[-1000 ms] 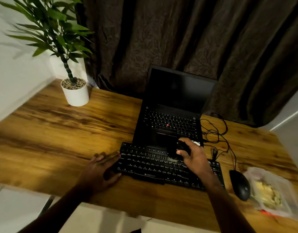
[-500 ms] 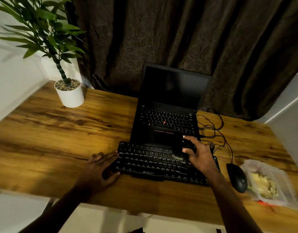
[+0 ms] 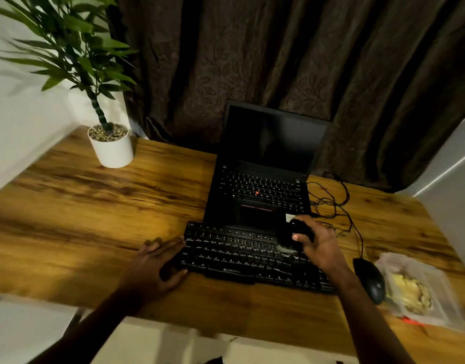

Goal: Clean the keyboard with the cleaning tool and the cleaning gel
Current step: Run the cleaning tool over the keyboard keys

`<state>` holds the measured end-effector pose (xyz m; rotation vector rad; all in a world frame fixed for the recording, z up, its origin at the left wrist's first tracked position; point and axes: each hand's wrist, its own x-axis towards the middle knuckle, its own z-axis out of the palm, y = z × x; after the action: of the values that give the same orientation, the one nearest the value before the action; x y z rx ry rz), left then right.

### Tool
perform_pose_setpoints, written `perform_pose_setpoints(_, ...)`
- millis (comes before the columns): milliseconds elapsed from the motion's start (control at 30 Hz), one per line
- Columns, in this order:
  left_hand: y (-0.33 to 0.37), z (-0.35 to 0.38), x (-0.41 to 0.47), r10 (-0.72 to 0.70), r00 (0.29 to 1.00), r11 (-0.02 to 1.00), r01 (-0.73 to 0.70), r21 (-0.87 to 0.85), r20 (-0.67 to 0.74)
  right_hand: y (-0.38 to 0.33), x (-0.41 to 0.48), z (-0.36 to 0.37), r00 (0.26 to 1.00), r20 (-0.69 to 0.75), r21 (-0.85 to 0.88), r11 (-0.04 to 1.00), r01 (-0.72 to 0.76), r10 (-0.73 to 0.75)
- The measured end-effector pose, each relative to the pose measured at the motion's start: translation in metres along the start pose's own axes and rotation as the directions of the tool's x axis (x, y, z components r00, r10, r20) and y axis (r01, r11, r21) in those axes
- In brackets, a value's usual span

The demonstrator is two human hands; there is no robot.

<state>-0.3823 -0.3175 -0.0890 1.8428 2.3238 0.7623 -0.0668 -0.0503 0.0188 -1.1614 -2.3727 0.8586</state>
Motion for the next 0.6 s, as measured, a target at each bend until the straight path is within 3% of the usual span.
perform_pose_setpoints(100,-0.001,0.000,0.000,0.007,1.000,1.000,-0.007,0.000,-0.006,0.001,-0.003,-0.005,0.999,-0.022,-0.075,0.997,-0.025,0.023)
perform_pose_setpoints(400,0.001,-0.002,0.001,0.009,1.000,1.000,-0.009,0.020,-0.001,-0.006,0.001,0.017,1.000,0.002,0.072,0.997,0.016,-0.016)
perform_pose_setpoints(600,-0.003,0.000,0.001,0.030,1.000,1.000,-0.030,0.008,0.007,0.017,-0.013,-0.004,0.997,-0.070,-0.016,1.000,-0.023,0.022)
